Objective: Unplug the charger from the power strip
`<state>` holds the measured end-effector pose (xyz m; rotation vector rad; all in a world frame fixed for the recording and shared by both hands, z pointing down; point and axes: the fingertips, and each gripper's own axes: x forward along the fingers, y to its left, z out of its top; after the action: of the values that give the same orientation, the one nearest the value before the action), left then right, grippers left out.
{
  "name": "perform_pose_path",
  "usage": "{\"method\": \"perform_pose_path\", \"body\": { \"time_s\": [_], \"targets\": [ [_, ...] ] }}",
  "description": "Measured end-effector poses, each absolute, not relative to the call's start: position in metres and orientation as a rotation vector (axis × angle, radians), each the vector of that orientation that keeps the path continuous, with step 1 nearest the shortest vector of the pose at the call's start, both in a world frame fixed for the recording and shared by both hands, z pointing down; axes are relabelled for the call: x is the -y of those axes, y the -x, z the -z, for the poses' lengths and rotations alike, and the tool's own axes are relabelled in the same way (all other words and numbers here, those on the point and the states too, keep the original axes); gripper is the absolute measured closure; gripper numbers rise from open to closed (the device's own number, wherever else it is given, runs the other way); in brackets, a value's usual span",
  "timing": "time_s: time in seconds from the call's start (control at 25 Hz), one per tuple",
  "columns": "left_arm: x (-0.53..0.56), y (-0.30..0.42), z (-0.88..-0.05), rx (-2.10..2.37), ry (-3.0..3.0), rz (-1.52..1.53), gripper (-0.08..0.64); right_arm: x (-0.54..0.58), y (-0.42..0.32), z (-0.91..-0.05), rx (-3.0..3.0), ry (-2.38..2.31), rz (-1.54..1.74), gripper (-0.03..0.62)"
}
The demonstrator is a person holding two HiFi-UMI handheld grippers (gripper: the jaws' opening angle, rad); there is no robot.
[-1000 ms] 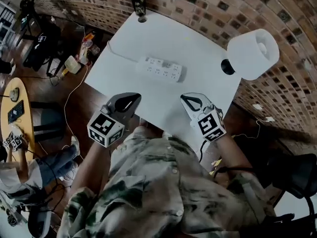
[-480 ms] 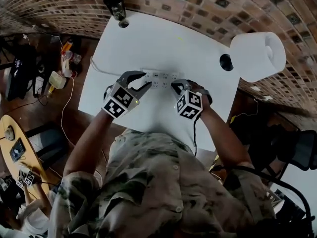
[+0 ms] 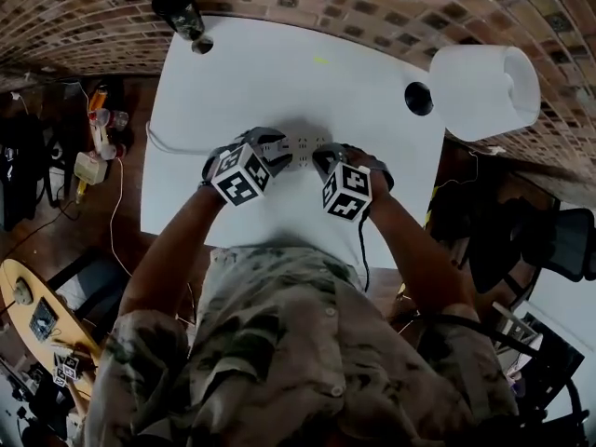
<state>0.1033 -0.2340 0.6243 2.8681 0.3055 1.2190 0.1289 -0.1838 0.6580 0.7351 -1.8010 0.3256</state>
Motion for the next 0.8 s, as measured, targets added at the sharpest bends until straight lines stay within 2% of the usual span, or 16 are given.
{"method": "perform_pose_path", "body": {
  "time_s": [0.08, 0.16, 0.48, 0.8],
  "targets": [
    [0.232, -0.106, -0.629, -0.326, -2.864, -1.224, 0.391, 0.183, -0.128, -0.659, 1.778, -0.727, -0.330, 0.586],
    [0.232, -0.108, -0.631, -0.339, -2.872, -1.218, 0.433, 0.182, -0.127, -0.661, 1.761, -0.718, -0.344, 0.588],
    [0.230, -0.110, -0.628, -0.449, -2.941, -1.240, 0.446, 0.182, -0.126, -0.663, 1.716, -0.660, -0.425, 0.595],
    [0.244, -0.121, -0.579, -0.440, -3.026, -1.124, 0.449, 0.179, -0.128, -0.666, 1.691, -0.621, -0.447, 0.597]
  ]
}}
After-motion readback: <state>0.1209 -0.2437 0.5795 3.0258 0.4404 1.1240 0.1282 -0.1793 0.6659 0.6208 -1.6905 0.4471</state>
